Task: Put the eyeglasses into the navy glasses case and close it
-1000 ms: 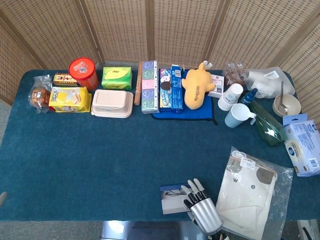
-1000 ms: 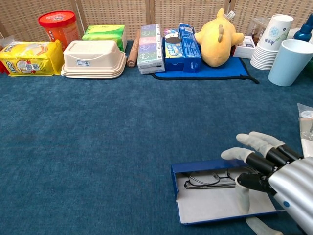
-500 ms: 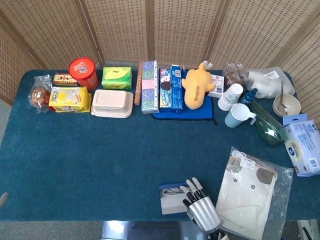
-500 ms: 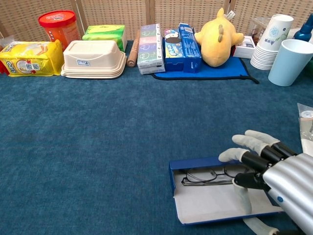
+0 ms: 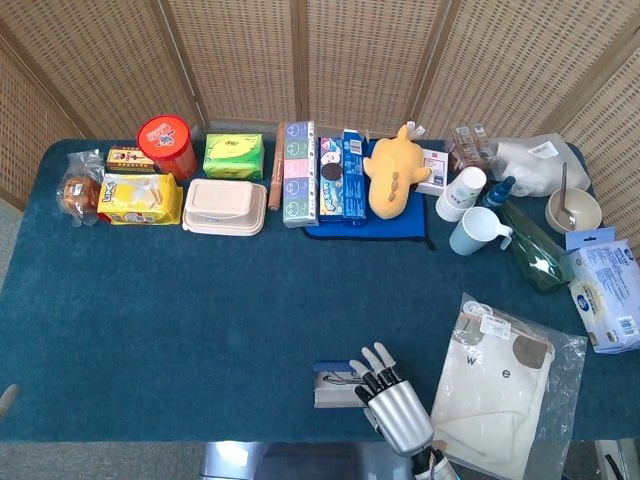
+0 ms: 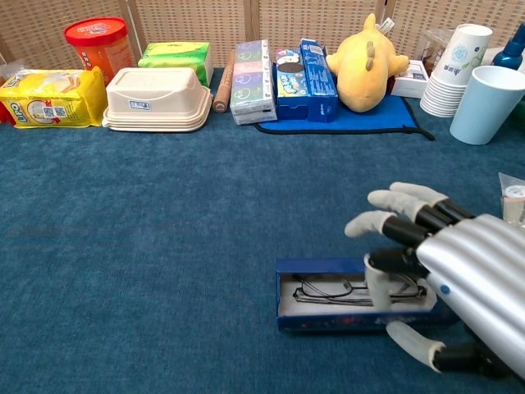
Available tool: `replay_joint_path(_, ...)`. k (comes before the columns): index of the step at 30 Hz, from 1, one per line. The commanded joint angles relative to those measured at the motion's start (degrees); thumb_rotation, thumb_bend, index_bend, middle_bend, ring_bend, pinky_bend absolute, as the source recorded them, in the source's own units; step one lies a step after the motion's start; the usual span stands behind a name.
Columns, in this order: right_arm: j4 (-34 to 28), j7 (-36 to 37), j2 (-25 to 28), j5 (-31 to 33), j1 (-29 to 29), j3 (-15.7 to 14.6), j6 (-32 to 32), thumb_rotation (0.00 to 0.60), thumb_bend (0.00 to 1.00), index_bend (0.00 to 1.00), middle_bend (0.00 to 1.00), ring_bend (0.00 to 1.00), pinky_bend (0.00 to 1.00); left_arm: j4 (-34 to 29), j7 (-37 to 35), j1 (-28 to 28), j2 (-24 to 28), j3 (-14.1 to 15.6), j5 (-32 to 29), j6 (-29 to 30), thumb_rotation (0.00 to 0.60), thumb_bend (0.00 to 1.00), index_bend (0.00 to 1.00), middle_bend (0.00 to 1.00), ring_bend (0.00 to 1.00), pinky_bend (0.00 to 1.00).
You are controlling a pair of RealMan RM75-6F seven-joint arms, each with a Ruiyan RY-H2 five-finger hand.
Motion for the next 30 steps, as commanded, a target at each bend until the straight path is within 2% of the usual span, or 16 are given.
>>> replay_joint_path(1, -0.80, -0.98, -0.16, 1.02, 0.96, 1.15, -1.30, 0.600, 0.27, 0.49, 0.21, 0.09, 0.08, 0.18, -0.13, 0.03, -0.15, 0.00, -0.14, -0.06, 0.600, 0.28, 0.08, 0.06, 0.03, 0.00)
replay_joint_path(5, -0.89, -1.77, -0.68, 2.48, 2.30, 2.77, -3.07, 0.600, 0.27, 0.44, 0.20, 0.09, 0.08, 0.52, -0.40, 0.21, -0.25, -0.04, -0.43, 0.11, 0.600, 0.28, 0.08, 0.06, 0.03, 0.00)
replay_joint_path(15, -0.56, -2.92, -0.38, 5.69, 5.48, 5.88, -6.01, 0.600, 0.27, 0.43, 0.19, 0.08, 0.08, 1.13, -0.77, 0.65, -0.45, 0.04, -0.83, 0.34, 0.600, 0.28, 0.08, 0.06, 0.03, 0.00)
replay_joint_path(30, -2.69, -7.98, 1.56, 10.67, 9.50, 8.32, -10.84, 0.600, 0.27, 0.42, 0.18, 0.07, 0.08, 0.80, -0.30, 0.54, -0.51, 0.14, -0.97, -0.39, 0.600, 0.28, 0.08, 0.06, 0.03, 0.00)
